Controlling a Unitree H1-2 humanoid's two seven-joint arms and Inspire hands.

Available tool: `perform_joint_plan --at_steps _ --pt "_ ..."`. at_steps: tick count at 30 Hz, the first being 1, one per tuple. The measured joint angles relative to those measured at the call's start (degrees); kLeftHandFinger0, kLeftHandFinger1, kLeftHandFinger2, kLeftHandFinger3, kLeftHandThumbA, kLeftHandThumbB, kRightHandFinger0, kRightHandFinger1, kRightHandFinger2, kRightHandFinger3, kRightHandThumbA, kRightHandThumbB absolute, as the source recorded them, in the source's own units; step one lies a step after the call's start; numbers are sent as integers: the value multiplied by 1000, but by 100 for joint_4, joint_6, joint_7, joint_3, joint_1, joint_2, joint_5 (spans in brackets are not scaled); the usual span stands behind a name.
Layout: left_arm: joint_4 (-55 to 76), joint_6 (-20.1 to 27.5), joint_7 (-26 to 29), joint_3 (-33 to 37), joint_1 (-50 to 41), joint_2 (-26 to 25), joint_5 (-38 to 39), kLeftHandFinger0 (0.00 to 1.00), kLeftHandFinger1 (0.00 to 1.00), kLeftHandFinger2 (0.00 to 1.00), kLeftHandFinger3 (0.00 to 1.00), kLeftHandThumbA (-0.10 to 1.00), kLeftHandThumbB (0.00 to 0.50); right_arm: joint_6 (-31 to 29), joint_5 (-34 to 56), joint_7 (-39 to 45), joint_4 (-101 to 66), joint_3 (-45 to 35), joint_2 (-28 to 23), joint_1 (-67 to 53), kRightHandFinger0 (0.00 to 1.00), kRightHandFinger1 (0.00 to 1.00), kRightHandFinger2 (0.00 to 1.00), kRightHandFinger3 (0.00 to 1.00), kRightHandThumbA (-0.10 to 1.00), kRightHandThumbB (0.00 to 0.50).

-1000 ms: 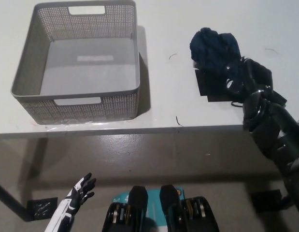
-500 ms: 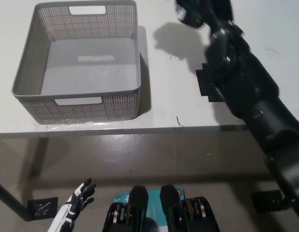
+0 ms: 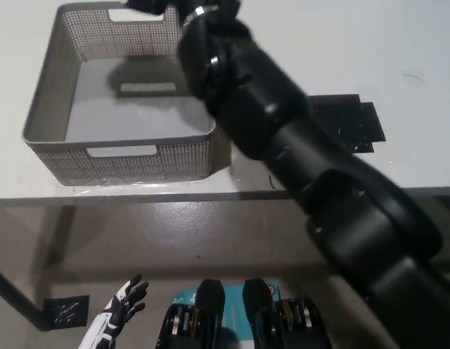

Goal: Use the right hand to pick up a umbrella on the right side and place it into a container on the lft side

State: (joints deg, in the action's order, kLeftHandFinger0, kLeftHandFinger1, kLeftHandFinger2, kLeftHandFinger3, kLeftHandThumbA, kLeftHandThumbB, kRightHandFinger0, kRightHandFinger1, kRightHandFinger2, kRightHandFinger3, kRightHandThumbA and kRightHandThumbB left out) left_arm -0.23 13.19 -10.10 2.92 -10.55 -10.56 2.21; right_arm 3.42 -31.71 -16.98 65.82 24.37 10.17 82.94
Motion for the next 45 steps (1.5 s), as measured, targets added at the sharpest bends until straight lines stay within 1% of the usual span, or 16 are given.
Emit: perform_joint_plan --at_steps 3,6,7,8,9,10,11,13,17,21,25,30,35,37,38,45 --pt "1 21 1 20 -18 0 -26 1000 1000 1000 1000 1000 70 -63 -1 -31 441 25 258 -10 0 0 367 372 -100 233" --pt "3 46 1 37 -23 0 -51 1000 1000 1000 1000 1000 76 -99 2 -71 781 31 437 -46 0 10 588 533 -100 228" --pt "6 52 2 41 -24 0 -67 1000 1000 1000 1000 1000 77 -113 2 -95 925 37 514 -78 0 80 665 610 -100 227" --pt "8 55 2 43 -23 0 -76 1000 1000 1000 1000 1000 73 -130 2 -111 1013 44 563 -118 140 305 860 880 45 200" --pt "12 55 2 45 -22 0 -81 1000 1000 1000 1000 1000 74 -132 3 -113 1050 45 583 -140 373 577 1000 1000 277 262" --pt "20 55 1 50 -21 0 -84 1000 1000 1000 1000 1000 75 -126 9 -65 1138 46 622 -196 508 695 1000 1000 339 250" --pt "25 55 0 54 -21 -1 -86 1000 1000 1000 1000 1000 78 -116 15 7 1191 46 634 -211 652 900 1000 1000 524 352" --pt "39 55 -1 65 -19 -1 -91 1000 1000 1000 1000 1000 91 -84 30 211 1281 45 640 -228 751 1000 1000 1000 557 363" --pt "64 50 -2 102 1 -6 -123 1000 1000 1000 1000 1000 77 -70 99 552 1293 18 573 -235 1000 1000 1000 1000 679 334" --pt "63 51 -22 172 36 -15 -153 1000 1000 1000 1000 1000 91 -76 162 754 1278 6 434 -257 1000 1000 1000 1000 818 376" --pt "63 49 -35 238 87 -18 -165 1000 1000 1000 1000 1000 91 -78 166 945 1242 20 240 -279 1000 1000 1000 1000 984 460" --pt "64 45 -37 253 107 -17 -175 1000 1000 1000 1000 1000 88 -130 184 1043 1024 1 39 -330 1000 1000 1000 1000 1000 497" --pt "100 11 -45 253 125 -21 -175 1000 1000 1000 1000 1000 88 -304 395 1115 212 -383 -185 -489 1000 1000 1000 1000 1000 431" --pt "99 4 -46 247 135 -26 -175 1000 1000 1000 1000 1000 88 -326 482 1152 -231 -543 -297 -599 1000 1000 1000 1000 1000 430" --pt "97 4 -46 247 134 -29 -175 1000 1000 1000 1000 1000 89 -332 523 1164 -417 -615 -336 -658 1000 1000 1000 1000 925 401" --pt "49 -24 -46 245 127 -42 -175 1000 1000 1000 1000 1000 92 -307 811 1251 -2102 -1148 -570 -1710 1000 1000 1000 1000 1000 338"
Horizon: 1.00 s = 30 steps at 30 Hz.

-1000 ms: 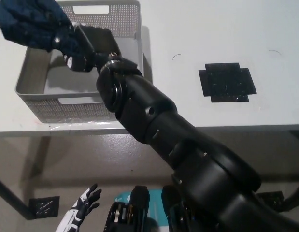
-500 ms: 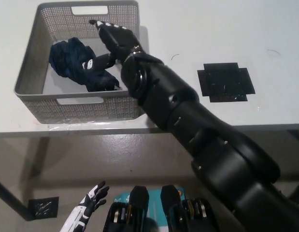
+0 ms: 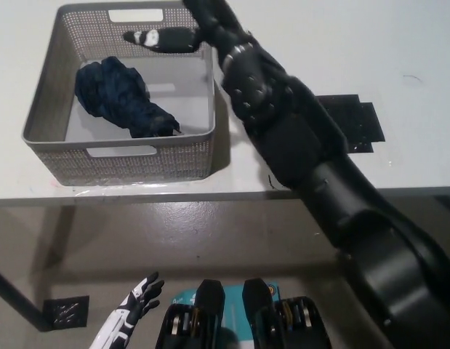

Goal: Use the right hand to pick up a umbrella on the right side and place it into a container on the lft side

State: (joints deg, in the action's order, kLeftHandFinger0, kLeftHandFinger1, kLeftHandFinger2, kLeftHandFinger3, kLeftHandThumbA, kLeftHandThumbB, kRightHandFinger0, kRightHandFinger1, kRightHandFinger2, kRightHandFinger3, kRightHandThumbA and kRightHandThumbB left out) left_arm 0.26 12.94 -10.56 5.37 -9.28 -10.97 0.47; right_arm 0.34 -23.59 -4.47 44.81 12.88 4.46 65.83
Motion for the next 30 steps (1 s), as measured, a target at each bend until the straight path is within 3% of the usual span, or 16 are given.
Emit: perform_joint_plan --at_steps 1,4,7,9,14,23,27,30 --pt "-8 -2 0 0 -1 0 0 1000 1000 1000 1000 1000 90 4 27 3 -196 -47 -12 -223 1000 1000 1000 1000 1000 320" --pt "-32 -4 0 0 -9 0 0 1000 1000 1000 1000 1000 87 6 106 14 -812 -182 -47 -869 1000 1000 1000 1000 1000 326" --pt "-55 -9 0 0 -18 0 -1 1000 1000 1000 1000 1000 84 11 235 28 -1437 -303 -86 -1666 1000 1000 1000 1000 1000 386" --pt "-65 -13 1 0 -18 0 -1 1000 1000 1000 1000 1000 81 12 355 39 -1901 -395 -110 -2243 1000 1000 1000 1000 1000 370" --pt "-95 -14 1 -2 -18 0 -1 1000 1000 1000 1000 1000 82 6 614 57 -2853 -565 -176 -3468 1000 1000 1000 1000 1000 408" --pt "-107 -13 1 -8 -20 -4 -12 1000 1000 1000 1000 1000 80 -244 1134 72 -4726 -746 -353 -5731 1000 1000 1000 1000 1000 315" --pt "-111 -12 1 -12 -18 -24 -26 1000 1000 1000 1000 1000 83 -595 1459 107 -5159 -820 -424 -6580 1000 1000 1000 1000 1000 327" --pt "-119 -11 1 -13 -19 -39 -37 1000 1000 1000 1000 1000 95 -845 1669 120 -5125 -873 -466 -6949 1000 1000 1000 1000 1000 300"
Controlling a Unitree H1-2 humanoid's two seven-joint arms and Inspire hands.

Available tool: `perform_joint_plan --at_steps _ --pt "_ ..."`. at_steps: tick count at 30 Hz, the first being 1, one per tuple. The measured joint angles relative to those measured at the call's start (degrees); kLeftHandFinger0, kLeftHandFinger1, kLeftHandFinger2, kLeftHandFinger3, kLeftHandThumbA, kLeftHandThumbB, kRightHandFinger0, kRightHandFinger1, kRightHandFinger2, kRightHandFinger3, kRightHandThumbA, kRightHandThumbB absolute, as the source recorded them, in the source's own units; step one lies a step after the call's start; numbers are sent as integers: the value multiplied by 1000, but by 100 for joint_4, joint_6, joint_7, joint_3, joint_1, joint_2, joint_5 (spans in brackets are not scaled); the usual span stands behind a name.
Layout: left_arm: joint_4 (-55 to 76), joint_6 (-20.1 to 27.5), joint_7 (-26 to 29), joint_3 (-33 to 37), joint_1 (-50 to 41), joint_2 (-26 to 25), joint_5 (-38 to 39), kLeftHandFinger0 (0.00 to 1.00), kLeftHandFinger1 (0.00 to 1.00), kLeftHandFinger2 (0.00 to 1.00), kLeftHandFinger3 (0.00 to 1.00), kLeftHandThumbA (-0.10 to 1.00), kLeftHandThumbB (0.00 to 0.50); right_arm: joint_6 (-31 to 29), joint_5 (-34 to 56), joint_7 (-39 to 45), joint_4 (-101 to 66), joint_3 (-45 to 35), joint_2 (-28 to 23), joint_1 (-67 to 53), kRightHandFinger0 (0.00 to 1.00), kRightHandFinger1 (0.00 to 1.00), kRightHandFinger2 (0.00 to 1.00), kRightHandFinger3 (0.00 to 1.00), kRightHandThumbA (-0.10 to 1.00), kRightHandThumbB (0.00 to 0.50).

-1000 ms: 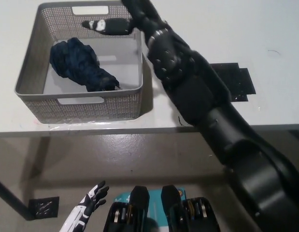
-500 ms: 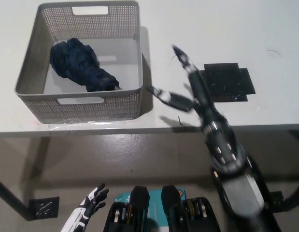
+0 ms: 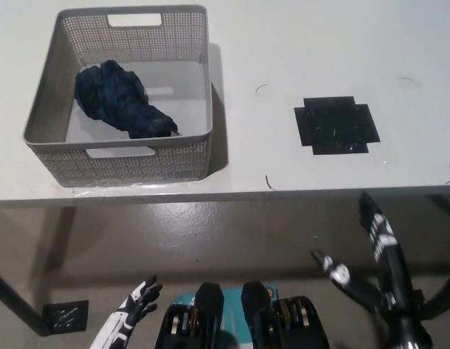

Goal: Use the right hand to pick up a umbrella on the right side and place it into a container on the lft side

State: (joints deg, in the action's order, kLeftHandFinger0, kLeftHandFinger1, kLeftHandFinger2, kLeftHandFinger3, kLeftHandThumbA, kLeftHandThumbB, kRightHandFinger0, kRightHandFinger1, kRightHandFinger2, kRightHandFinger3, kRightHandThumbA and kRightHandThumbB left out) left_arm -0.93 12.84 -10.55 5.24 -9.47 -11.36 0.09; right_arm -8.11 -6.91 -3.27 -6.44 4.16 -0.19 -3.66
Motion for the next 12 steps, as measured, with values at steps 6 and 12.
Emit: perform_joint_plan --at_steps 6,12 --pt "-45 4 0 -3 4 -12 -32 1000 1000 1000 1000 1000 67 -520 237 10 752 -149 -89 -152 1000 1000 1000 1000 1000 343" --pt "-121 24 3 -45 22 -11 -41 1000 1000 1000 1000 1000 49 -920 451 71 1750 -286 -233 11 1000 1000 1000 1000 1000 323"
